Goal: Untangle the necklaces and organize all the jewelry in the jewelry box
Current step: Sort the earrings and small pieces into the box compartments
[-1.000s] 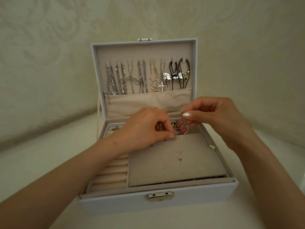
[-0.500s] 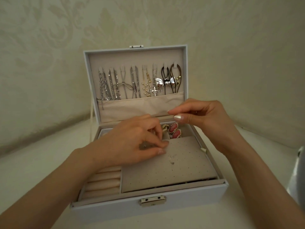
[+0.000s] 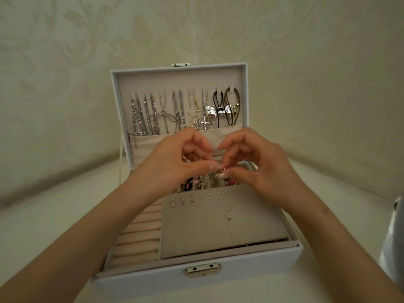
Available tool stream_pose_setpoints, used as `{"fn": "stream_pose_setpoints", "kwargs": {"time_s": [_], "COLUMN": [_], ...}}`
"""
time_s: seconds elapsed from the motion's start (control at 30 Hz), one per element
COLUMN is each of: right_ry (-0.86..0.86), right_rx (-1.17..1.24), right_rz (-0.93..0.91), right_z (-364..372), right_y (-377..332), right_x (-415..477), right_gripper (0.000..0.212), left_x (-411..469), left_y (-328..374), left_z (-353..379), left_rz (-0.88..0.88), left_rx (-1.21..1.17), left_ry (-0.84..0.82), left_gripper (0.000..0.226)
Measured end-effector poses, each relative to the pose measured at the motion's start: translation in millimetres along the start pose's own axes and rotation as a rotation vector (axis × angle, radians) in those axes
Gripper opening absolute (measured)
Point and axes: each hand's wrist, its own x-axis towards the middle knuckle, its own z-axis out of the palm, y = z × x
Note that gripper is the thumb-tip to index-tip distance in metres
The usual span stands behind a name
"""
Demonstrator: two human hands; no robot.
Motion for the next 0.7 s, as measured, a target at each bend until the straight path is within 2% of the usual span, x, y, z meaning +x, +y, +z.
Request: {"fn": "stream_pose_setpoints", "kwargs": {"time_s": [0.17, 0.33, 0.5, 0.6, 0.7], "right_ry": [-0.027, -0.024, 0.008, -0.029, -0.223], "right_rx": [-0.084, -0.037, -0.043, -0.025, 0.011], "right_rz": [-0.046, -0.093, -0.145, -0.054, 0.070], "right_z": [2.6, 2.1, 2.4, -0.5, -9.3], "right_y": [1.3, 4.6, 6.1, 6.6, 6.6], "right_x": [0.7, 1.6, 1.4, 1.8, -0.5], "right_gripper": [0.034, 0.014, 0.011, 0.018, 0.014], "left_x": [3.1, -1.7, -4.9, -5.6, -5.6], "left_y": [-8.2, -7.4, -3.0, -3.9, -8.8], "left_z": [6.8, 4.4, 3.3, 1.3, -3.3], "left_rz": [0.017, 0.077, 0.128, 0.132, 0.159], "left_rx": [0.004, -0.007, -0.003, -0.044, -0.085], "left_ry": [-0.042, -0.071, -0.069, -0.054, -0.055], "left_gripper": [0.020, 0.021, 0.023, 0.024, 0.022]}}
